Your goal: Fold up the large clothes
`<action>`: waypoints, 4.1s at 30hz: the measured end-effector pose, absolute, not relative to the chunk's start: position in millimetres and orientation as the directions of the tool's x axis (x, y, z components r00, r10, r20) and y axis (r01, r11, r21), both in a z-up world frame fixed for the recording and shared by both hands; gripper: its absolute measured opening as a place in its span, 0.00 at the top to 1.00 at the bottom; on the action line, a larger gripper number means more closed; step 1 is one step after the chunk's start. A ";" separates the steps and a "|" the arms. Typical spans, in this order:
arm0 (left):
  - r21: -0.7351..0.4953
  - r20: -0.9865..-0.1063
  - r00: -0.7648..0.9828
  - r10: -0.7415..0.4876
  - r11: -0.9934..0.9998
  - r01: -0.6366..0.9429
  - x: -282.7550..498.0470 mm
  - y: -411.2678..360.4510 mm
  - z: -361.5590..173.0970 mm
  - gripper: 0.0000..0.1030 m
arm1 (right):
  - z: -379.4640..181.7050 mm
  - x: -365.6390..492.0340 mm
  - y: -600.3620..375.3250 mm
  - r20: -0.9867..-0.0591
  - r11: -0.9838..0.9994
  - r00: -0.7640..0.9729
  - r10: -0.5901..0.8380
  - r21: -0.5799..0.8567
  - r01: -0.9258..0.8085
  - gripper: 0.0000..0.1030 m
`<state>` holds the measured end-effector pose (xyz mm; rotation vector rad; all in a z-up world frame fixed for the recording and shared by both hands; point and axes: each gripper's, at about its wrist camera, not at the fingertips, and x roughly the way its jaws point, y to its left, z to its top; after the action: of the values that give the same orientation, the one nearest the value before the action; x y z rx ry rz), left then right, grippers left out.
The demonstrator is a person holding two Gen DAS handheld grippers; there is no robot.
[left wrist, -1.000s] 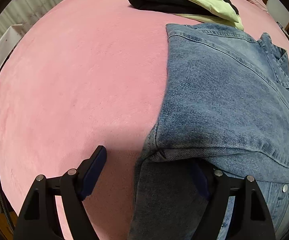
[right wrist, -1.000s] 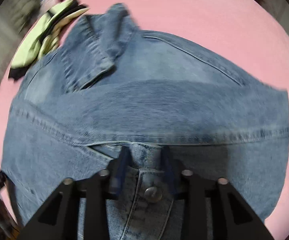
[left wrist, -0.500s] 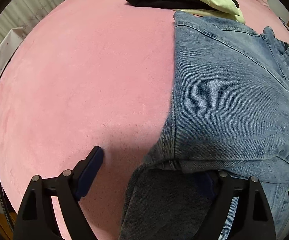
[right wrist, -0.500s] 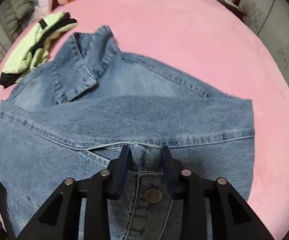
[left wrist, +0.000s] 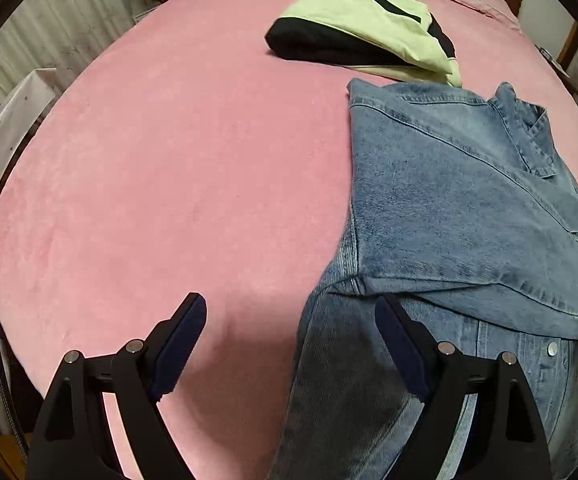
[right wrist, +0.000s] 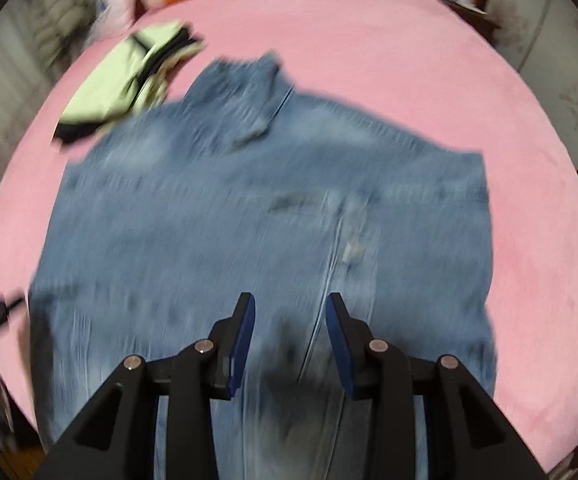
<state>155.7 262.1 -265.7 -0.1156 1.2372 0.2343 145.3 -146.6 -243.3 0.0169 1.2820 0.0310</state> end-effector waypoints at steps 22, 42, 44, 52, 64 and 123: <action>0.059 -0.977 0.201 0.071 0.996 -0.066 91.7 186.9 -319.2 0.02 | -300.6 62.1 -217.8 -0.974 0.995 0.205 -0.096 -0.102 -0.019 0.51; -0.192 -0.928 0.336 -0.160 0.979 -0.064 84.8 215.4 -190.9 0.02 | -168.6 5.6 -258.6 -0.924 0.958 0.367 -0.104 0.006 0.286 0.46; -0.192 -0.914 0.372 -0.160 0.980 -0.050 84.7 215.1 -174.0 0.02 | -145.1 -3.9 -253.3 -0.882 0.951 0.453 -0.133 0.015 0.308 0.46; -0.169 -0.869 0.474 -0.144 0.986 -0.011 61.4 228.3 -109.2 0.02 | -92.7 -41.3 -233.8 -0.744 0.959 0.656 -0.127 0.077 0.273 0.44; -0.240 -0.867 0.462 -0.183 0.969 -0.065 -3.5 264.2 -138.6 0.02 | -97.0 -87.2 -202.1 -0.793 0.976 0.592 -0.140 -0.011 0.217 0.44; -0.344 -0.931 0.140 -0.336 0.938 -0.037 -40.2 244.8 -330.8 0.00 | -298.1 -128.1 -308.0 -0.959 0.866 0.243 0.146 0.243 0.438 0.62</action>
<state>-40.2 244.8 -330.8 -0.3158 1.4212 -0.2210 -128.1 -308.0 -298.1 0.5249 1.3276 -0.2124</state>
